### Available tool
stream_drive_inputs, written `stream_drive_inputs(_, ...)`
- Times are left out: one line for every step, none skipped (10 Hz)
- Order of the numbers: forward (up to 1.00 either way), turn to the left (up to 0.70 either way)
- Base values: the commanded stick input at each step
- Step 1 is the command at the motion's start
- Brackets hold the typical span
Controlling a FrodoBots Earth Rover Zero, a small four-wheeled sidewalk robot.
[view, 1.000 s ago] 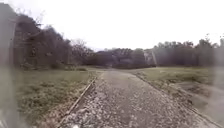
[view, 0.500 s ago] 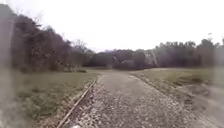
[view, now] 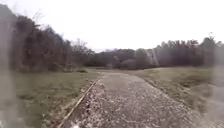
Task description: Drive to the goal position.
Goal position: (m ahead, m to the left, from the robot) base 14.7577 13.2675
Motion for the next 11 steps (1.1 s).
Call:
stream_drive_inputs(0.7, 0.0)
stream_drive_inputs(0.7, 0.0)
stream_drive_inputs(0.7, 0.0)
stream_drive_inputs(0.7, -0.3)
stream_drive_inputs(0.7, -0.19)
stream_drive_inputs(0.7, -0.02)
stream_drive_inputs(0.7, 0.0)
stream_drive_inputs(0.7, 0.0)
stream_drive_inputs(0.7, 0.0)
stream_drive_inputs(0.7, 0.0)
stream_drive_inputs(0.7, 0.0)
